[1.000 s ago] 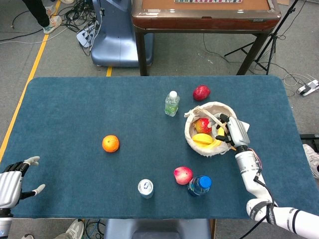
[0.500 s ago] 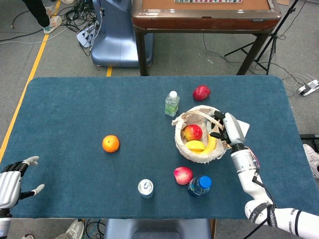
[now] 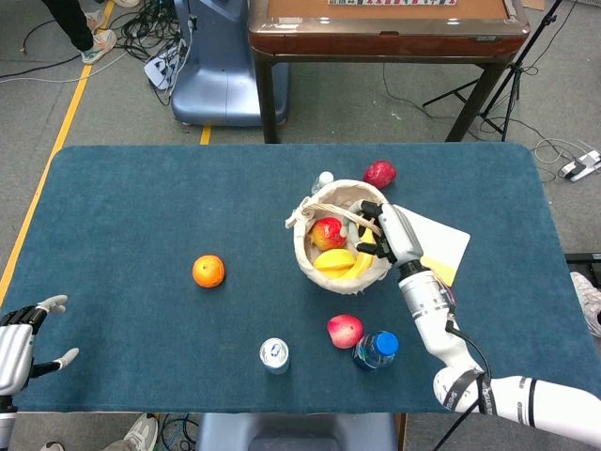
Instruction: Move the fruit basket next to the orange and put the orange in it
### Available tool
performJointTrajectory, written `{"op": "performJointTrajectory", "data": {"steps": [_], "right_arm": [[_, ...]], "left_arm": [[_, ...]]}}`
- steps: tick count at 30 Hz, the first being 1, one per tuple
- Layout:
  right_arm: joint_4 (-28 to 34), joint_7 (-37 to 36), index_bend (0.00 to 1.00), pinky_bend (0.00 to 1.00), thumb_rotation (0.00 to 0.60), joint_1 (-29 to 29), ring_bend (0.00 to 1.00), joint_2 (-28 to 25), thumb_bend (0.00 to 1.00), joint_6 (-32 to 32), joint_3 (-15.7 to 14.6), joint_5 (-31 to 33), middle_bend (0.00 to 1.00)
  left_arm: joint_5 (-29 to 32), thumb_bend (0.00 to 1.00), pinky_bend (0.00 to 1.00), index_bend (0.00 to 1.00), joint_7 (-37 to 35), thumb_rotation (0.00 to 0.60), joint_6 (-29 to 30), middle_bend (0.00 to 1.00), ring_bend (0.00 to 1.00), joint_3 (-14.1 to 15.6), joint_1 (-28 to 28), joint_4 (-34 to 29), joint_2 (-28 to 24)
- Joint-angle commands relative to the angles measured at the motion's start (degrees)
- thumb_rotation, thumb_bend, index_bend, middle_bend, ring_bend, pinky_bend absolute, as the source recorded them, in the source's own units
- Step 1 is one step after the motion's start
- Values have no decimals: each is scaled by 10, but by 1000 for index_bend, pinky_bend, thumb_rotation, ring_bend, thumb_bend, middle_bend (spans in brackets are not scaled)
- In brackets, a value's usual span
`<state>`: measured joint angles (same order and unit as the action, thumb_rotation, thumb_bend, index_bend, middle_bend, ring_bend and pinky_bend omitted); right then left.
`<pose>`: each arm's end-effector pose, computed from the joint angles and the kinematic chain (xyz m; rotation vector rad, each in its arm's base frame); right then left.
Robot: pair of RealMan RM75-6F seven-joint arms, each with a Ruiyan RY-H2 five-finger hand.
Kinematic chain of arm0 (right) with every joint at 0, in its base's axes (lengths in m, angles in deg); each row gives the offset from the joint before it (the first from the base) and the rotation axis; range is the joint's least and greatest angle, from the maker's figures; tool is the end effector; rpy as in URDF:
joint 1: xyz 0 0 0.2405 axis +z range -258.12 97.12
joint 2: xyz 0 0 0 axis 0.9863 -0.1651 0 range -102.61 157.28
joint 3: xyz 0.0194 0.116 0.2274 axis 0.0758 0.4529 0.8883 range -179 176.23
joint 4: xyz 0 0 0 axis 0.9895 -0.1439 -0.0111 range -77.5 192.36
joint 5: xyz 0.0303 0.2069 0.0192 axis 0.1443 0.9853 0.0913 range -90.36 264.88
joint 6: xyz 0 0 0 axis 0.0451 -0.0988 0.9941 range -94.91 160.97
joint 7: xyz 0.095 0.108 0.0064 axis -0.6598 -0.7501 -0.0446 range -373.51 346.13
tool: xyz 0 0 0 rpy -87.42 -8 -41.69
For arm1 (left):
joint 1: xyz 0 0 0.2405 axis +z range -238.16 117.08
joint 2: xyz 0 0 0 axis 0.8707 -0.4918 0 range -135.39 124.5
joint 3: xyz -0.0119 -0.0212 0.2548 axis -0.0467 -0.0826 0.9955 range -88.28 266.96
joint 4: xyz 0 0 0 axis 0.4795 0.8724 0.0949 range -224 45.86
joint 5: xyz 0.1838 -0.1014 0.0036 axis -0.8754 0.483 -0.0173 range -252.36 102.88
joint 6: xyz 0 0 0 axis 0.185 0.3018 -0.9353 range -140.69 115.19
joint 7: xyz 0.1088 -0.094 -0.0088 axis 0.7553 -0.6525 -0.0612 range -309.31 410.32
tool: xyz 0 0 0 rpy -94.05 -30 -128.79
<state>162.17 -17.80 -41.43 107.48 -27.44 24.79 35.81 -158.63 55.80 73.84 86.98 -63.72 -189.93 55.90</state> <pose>-0.0915 -0.3531 0.0698 1.3130 -1.5695 1.5184 -0.2942 0.1683 0.1652 -1.3362 -0.9319 -0.8819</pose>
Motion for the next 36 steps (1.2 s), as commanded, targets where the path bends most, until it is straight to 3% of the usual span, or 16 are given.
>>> {"op": "performJointTrajectory", "data": {"steps": [1,19,36], "right_arm": [[-1,18,539,840,600,20,594,15,582,2,8,20,558],[-70,93,539,840,600,124,592,128,578,-19,33,107,540],[-221,123,539,757,600,217,519,227,542,11,69,165,473]], "left_arm": [[1,74,279,283,-2,600,2,338,304,0,1,2,0],[1,74,279,283,-12,600,5,338,304,0,6,9,-3],[-2,74,279,283,-20,600,14,338,304,2,15,11,-12]]}}
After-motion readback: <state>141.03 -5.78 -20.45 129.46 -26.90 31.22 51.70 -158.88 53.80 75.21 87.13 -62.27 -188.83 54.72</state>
